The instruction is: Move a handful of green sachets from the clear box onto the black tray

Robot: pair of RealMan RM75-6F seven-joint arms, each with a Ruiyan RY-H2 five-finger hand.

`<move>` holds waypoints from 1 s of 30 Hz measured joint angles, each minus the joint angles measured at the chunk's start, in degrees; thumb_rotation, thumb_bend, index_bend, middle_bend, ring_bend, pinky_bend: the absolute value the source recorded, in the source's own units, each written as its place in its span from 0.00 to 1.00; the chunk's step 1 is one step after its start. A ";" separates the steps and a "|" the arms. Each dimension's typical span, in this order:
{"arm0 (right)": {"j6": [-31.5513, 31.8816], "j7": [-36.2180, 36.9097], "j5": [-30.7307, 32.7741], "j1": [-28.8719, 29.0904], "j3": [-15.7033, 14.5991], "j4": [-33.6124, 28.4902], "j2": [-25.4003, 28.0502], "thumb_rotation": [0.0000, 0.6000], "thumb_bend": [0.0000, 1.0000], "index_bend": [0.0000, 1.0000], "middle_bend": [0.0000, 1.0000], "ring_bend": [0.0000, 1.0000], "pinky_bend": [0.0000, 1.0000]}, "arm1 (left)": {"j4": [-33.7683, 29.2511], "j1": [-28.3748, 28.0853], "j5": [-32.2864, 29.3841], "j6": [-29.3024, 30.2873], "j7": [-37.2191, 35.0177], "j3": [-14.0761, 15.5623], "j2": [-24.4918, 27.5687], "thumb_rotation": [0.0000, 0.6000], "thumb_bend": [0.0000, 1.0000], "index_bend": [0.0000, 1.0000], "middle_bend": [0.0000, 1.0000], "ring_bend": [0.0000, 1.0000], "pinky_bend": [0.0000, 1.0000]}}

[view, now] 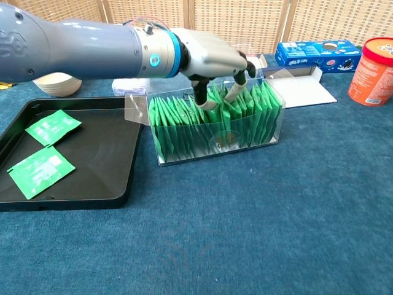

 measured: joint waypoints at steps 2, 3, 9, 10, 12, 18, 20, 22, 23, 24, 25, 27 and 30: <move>0.02 0.12 -0.05 0.02 0.02 0.11 -0.03 1.00 0.41 0.00 0.11 0.11 0.26 | -0.86 0.22 0.32 0.52 -0.39 -0.25 0.69 1.00 0.38 0.67 0.09 0.00 0.12; 0.02 0.17 -0.08 0.03 0.04 0.16 -0.05 1.00 0.41 0.00 0.11 0.11 0.26 | -1.51 0.40 0.62 0.93 -0.70 -0.44 1.18 1.00 0.38 0.67 0.09 0.00 0.12; 0.08 0.35 -0.39 0.17 0.09 0.26 -0.15 1.00 0.41 0.00 0.11 0.11 0.26 | -5.84 1.95 3.07 3.78 -3.41 -1.68 4.46 1.00 0.38 0.67 0.10 0.00 0.12; 0.11 0.37 -0.43 0.18 0.09 0.26 -0.14 1.00 0.41 0.00 0.11 0.11 0.26 | -6.42 2.21 3.45 4.09 -3.85 -1.84 4.96 1.00 0.38 0.67 0.10 0.00 0.12; 0.17 0.41 -0.52 0.19 0.10 0.22 -0.12 1.00 0.41 0.00 0.11 0.11 0.26 | -7.66 2.83 4.32 4.84 -4.92 -2.19 5.98 1.00 0.38 0.67 0.10 0.00 0.12; 0.42 0.40 -0.98 0.30 0.11 -0.20 0.14 1.00 0.40 0.00 0.11 0.11 0.26 | -11.87 4.92 7.27 7.45 -8.62 -3.41 9.47 1.00 0.38 0.67 0.10 0.00 0.12; 0.54 0.28 -1.48 0.50 0.13 -0.50 0.28 1.00 0.40 0.00 0.11 0.11 0.26 | -13.40 5.61 7.67 8.26 -9.82 -3.83 10.72 1.00 0.38 0.67 0.10 0.00 0.12; 0.58 0.14 -1.74 0.72 0.18 -0.81 0.48 1.00 0.40 0.00 0.11 0.11 0.26 | -16.09 6.79 8.88 9.43 -11.94 -4.39 13.30 1.00 0.38 0.67 0.10 0.00 0.12; 0.57 0.11 -1.81 0.80 0.21 -0.90 0.53 1.00 0.40 0.00 0.11 0.11 0.26 | -17.25 7.35 9.53 9.95 -13.01 -4.64 14.49 1.00 0.38 0.67 0.10 0.00 0.12; 0.51 0.04 -1.92 0.95 0.24 -1.01 0.60 1.00 0.40 0.00 0.11 0.11 0.26 | -18.70 8.16 10.41 10.70 -14.48 -4.99 16.07 1.00 0.38 0.67 0.10 0.00 0.12; 0.43 -0.03 -2.05 1.11 0.27 -1.11 0.64 1.00 0.40 0.00 0.11 0.11 0.26 | -19.73 8.84 11.13 11.39 -15.49 -5.23 17.28 1.00 0.38 0.67 0.10 0.00 0.12; 0.23 -0.11 -2.31 1.45 0.32 -1.36 0.75 1.00 0.40 0.00 0.11 0.10 0.26 | -21.84 10.47 13.27 13.27 -17.54 -5.64 20.09 1.00 0.38 0.67 0.10 0.00 0.12; 0.00 -0.26 -2.64 1.88 0.37 -1.56 0.82 1.00 0.40 0.00 0.11 0.11 0.26 | -24.17 12.88 15.91 15.57 -20.35 -6.11 23.31 1.00 0.38 0.67 0.11 0.00 0.12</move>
